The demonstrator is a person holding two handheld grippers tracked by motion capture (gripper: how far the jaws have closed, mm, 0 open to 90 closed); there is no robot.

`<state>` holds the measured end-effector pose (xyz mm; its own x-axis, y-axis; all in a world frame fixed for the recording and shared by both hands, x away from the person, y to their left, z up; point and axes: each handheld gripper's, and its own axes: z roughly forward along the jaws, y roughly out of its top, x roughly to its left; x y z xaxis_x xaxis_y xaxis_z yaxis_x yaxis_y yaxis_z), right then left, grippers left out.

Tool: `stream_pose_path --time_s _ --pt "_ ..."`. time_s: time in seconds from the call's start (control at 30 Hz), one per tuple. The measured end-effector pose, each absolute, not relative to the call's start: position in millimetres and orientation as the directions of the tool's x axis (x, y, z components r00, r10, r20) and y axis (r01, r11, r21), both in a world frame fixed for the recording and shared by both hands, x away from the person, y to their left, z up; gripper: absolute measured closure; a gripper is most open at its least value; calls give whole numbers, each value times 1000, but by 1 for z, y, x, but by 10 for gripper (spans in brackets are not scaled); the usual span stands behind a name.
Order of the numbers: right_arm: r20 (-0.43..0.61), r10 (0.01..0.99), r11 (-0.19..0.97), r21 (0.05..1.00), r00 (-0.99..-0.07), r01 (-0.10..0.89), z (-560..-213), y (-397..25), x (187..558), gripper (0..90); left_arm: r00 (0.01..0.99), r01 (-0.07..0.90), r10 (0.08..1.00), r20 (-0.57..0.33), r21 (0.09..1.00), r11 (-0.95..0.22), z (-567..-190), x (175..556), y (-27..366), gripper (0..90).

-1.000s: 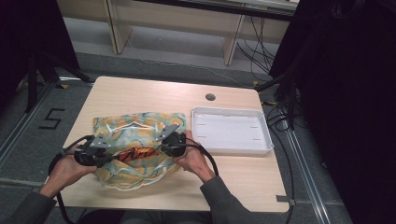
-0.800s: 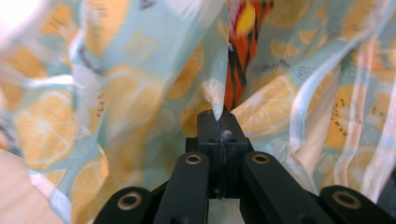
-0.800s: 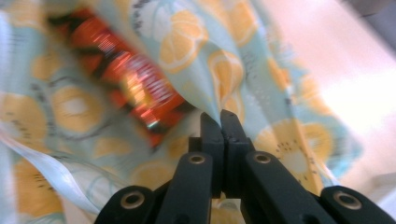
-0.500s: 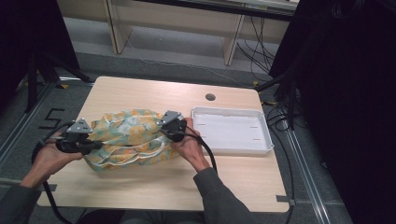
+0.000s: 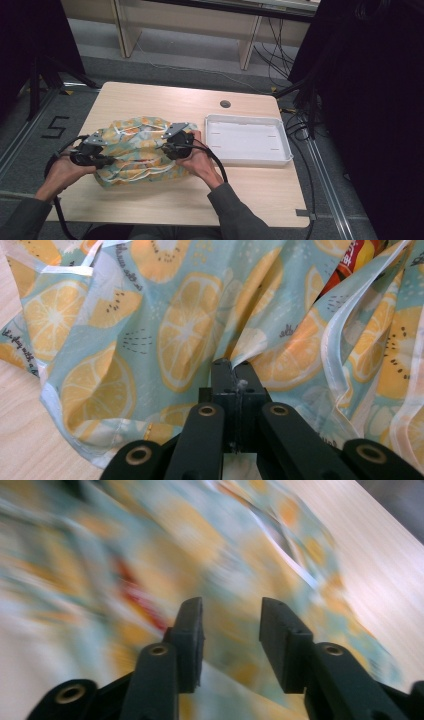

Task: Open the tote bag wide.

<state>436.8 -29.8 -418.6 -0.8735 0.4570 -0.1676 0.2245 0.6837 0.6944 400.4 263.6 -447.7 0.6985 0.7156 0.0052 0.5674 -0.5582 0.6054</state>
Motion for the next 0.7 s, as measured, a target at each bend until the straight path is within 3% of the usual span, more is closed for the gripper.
stream_pose_path --time_s 0.07,0.27,0.43,0.53,0.7 --pt "-108 384 673 712 -917 198 -411 -25 424 578 696 580 718 -14 601 -551 -446 401 263 895" --pt "-108 277 739 659 -955 140 -429 4 415 548 699 570 715 -15 616 -544 -443 399 262 894" --pt "-84 150 827 557 -985 79 -450 11 405 894 697 573 716 -41 632 -522 -442 401 263 895" --pt "-37 112 832 551 -993 73 -458 8 387 900 696 589 707 -121 660 -467 -444 401 260 895" --pt "-31 82 849 526 -996 53 -466 9 363 900 681 590 722 -121 675 -443 -441 404 249 894"
